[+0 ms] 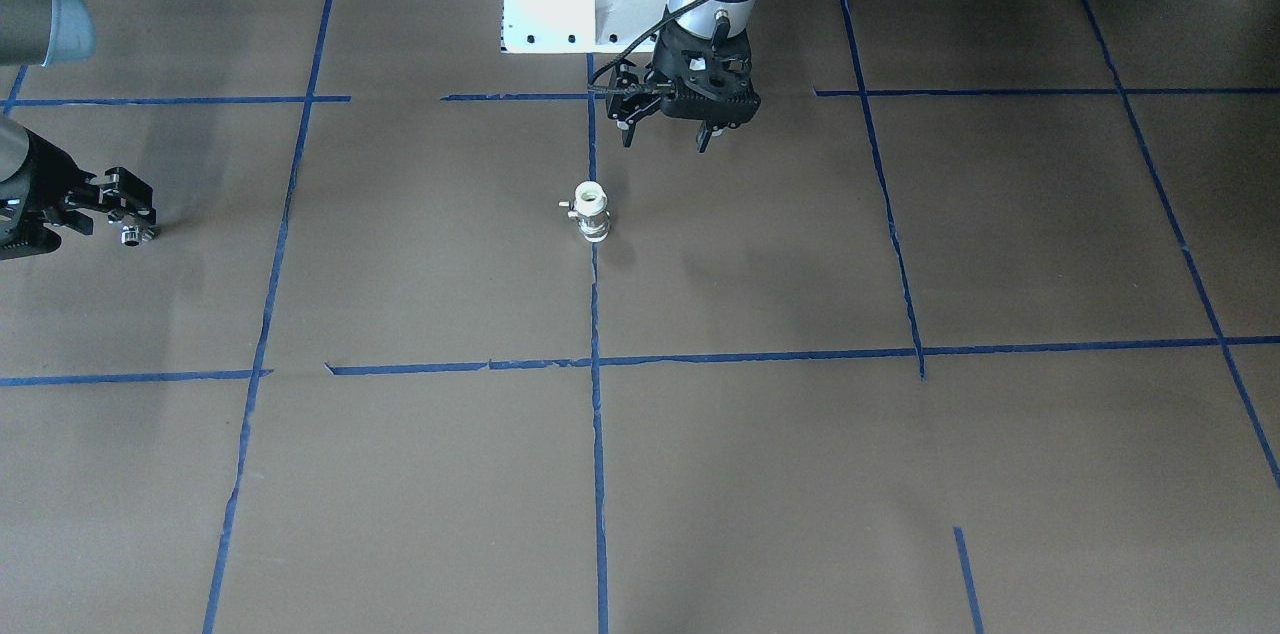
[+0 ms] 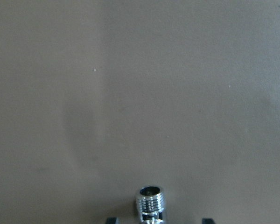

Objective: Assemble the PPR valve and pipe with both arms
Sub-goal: 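Release the pipe fitting upright while the right gripper grasps the chrome tee valve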

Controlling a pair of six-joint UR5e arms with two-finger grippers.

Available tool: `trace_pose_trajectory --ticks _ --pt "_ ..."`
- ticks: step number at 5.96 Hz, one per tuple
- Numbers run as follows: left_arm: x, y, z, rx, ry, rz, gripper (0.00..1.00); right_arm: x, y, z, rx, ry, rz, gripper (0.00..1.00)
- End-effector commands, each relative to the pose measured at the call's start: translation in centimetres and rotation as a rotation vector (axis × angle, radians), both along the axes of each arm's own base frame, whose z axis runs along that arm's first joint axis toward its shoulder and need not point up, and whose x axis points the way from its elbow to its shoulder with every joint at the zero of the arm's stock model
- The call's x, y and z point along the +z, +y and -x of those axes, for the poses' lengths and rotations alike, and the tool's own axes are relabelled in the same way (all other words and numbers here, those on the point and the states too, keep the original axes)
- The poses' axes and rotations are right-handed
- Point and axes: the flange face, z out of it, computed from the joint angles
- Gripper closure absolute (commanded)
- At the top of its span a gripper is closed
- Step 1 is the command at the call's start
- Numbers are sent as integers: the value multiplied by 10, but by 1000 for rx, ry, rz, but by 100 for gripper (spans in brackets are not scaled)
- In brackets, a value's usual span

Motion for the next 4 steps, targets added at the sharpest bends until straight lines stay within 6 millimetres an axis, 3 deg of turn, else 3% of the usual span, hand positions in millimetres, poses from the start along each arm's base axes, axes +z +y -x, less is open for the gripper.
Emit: trace_pose_trajectory --ticks 1,2,3,4 --pt "7 1 1 -8 -5 15 10 1 1 0 -2 -1 3 55" --pt "7 1 1 -9 -4 16 10 1 1 0 -2 -2 4 68" --pt "7 1 1 -9 -4 16 10 -2 1 0 -2 -5 2 98" --pt "7 1 1 -9 -4 16 10 -9 0 1 -2 -14 -8 100"
